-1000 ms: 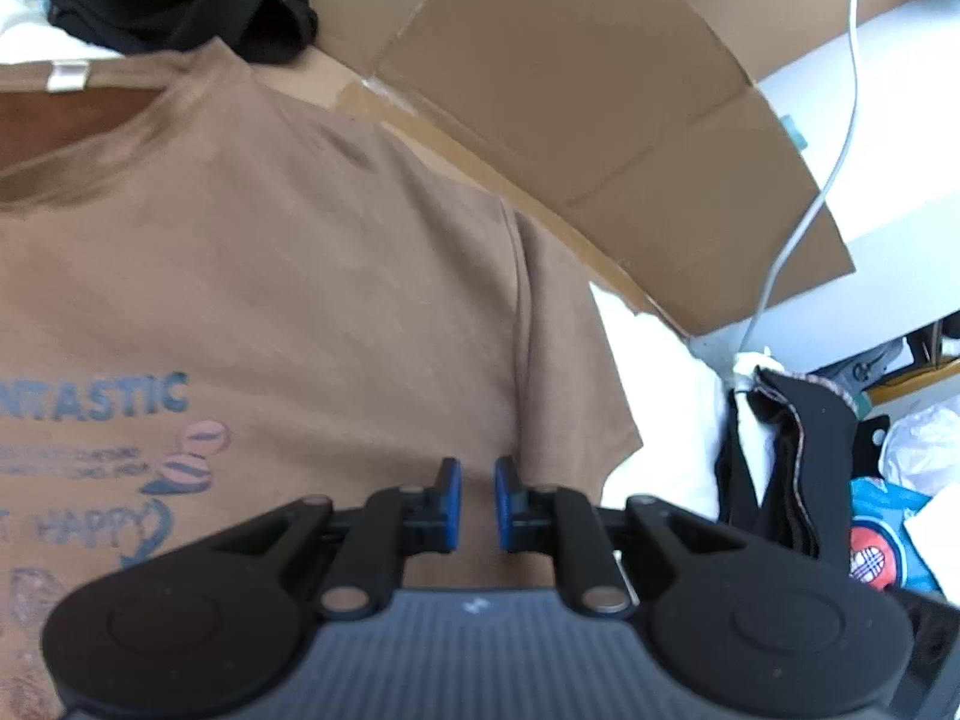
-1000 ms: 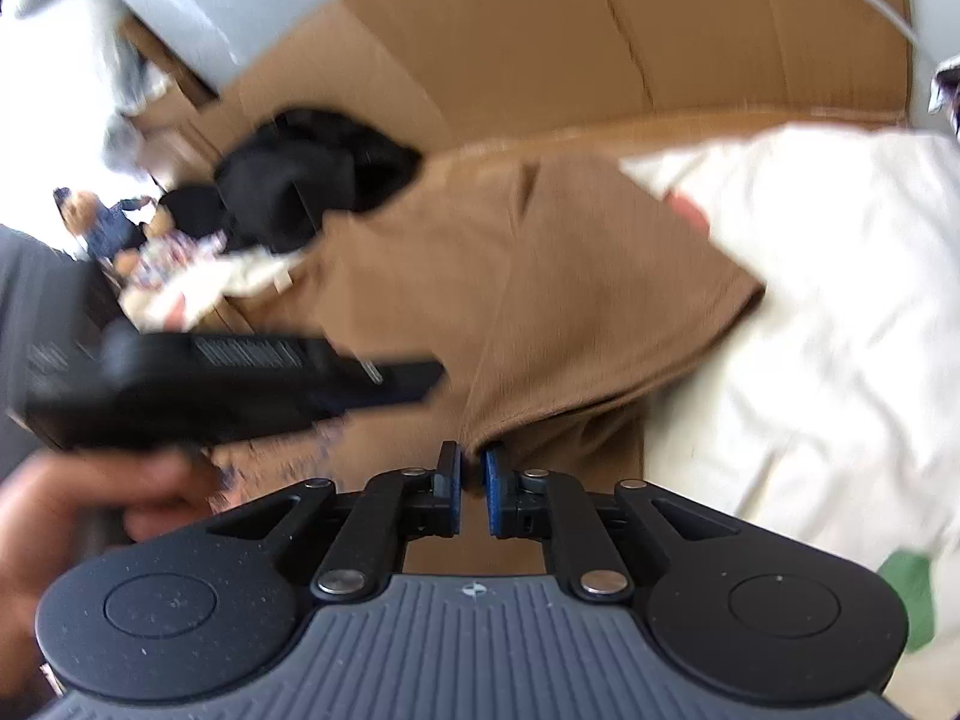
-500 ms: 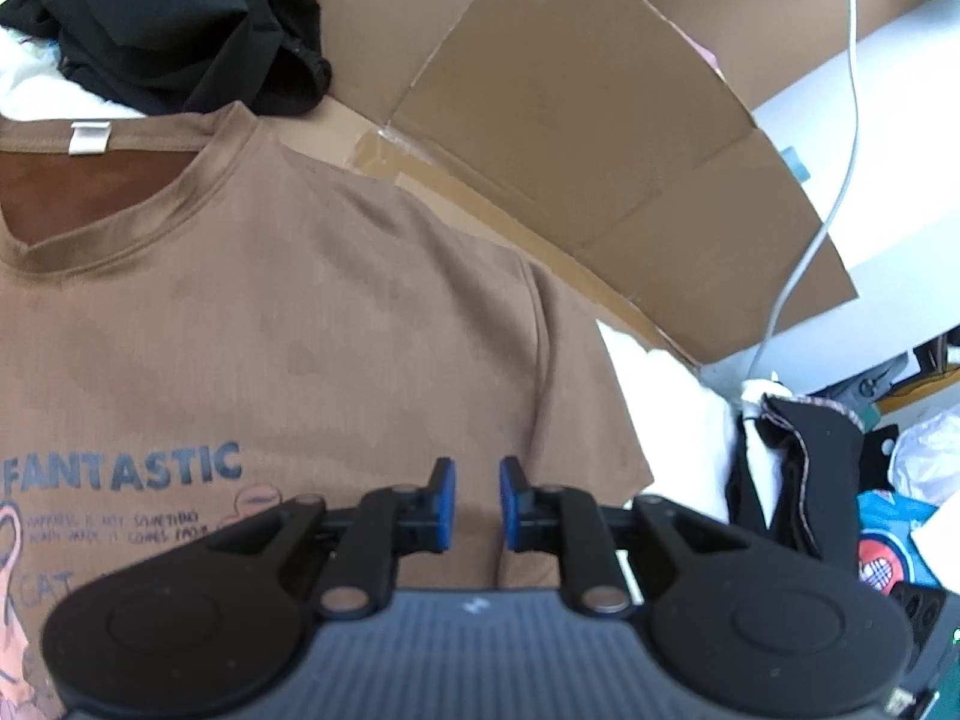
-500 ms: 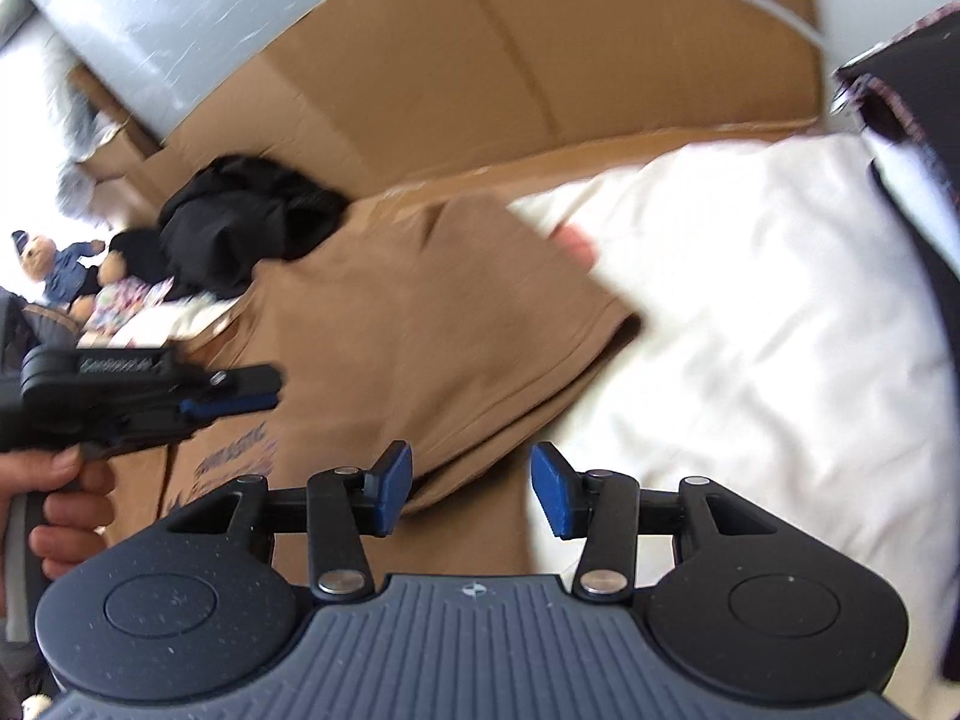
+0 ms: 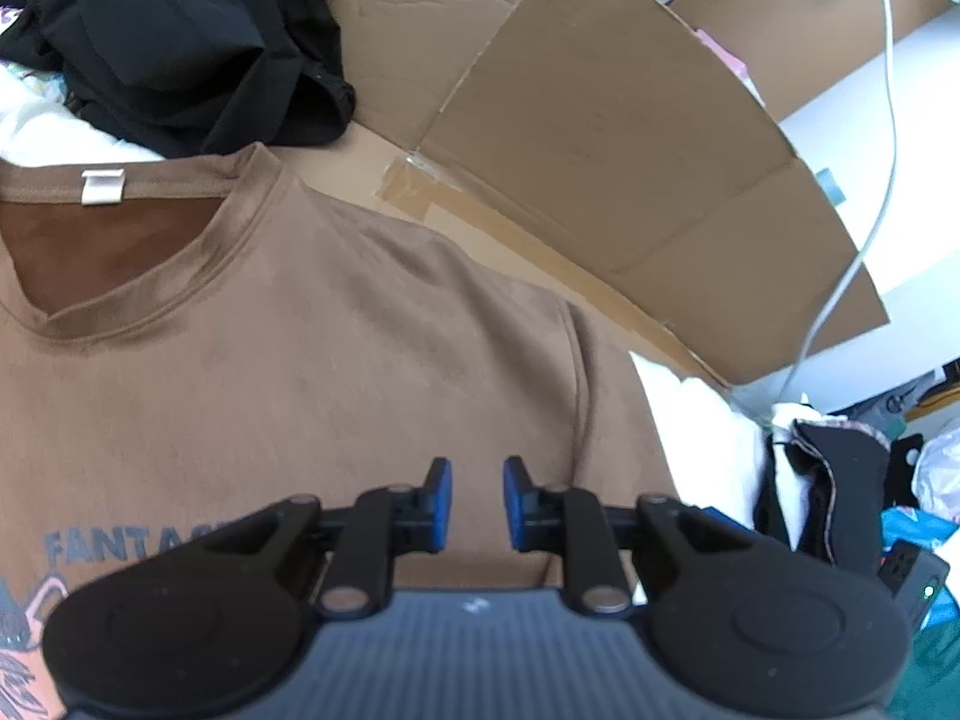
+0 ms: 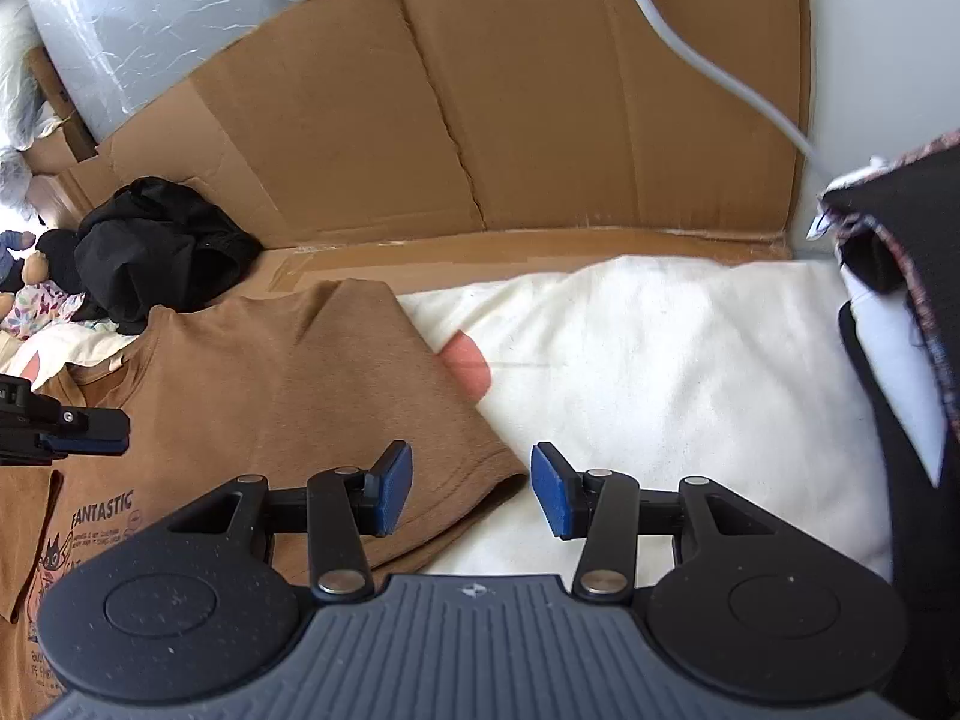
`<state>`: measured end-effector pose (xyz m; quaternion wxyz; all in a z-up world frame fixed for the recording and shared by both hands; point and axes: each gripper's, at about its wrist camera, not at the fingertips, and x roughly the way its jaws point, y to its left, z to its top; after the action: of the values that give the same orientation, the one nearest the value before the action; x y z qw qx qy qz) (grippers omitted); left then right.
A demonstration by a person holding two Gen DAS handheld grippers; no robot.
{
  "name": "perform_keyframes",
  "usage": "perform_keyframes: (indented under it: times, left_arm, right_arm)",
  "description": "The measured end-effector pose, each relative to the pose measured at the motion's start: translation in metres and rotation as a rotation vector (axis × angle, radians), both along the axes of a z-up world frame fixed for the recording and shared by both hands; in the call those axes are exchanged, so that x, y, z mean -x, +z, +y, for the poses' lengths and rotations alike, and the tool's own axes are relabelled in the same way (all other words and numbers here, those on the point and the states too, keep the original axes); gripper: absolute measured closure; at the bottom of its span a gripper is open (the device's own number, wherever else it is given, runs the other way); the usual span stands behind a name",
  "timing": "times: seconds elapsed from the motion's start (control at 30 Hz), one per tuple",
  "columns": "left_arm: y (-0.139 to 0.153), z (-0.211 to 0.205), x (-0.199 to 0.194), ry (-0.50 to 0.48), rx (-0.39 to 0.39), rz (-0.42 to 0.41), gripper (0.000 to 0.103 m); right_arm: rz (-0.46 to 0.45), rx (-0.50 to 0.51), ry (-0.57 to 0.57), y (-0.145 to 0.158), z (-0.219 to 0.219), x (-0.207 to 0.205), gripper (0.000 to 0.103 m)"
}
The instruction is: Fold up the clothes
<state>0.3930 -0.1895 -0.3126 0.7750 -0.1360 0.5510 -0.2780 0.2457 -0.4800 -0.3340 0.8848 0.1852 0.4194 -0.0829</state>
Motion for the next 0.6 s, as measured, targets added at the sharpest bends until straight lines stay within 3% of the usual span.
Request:
perform_keyframes:
  times: [0.4, 0.53, 0.6]
  left_arm:
    - [0.000, -0.043, -0.031, -0.008, 0.001, -0.017, 0.083]
    - [0.002, -0.060, -0.046, -0.008, -0.006, -0.028, 0.084]
    - [0.003, -0.068, -0.051, -0.014, -0.013, -0.033, 0.084]
  right_arm:
    - [-0.031, 0.015, 0.133, -0.018, 0.002, -0.007, 0.058]
    - [-0.011, 0.020, 0.167, -0.021, 0.003, -0.010, 0.094]
    - [-0.014, 0.010, 0.171, -0.019, 0.002, -0.009, 0.098]
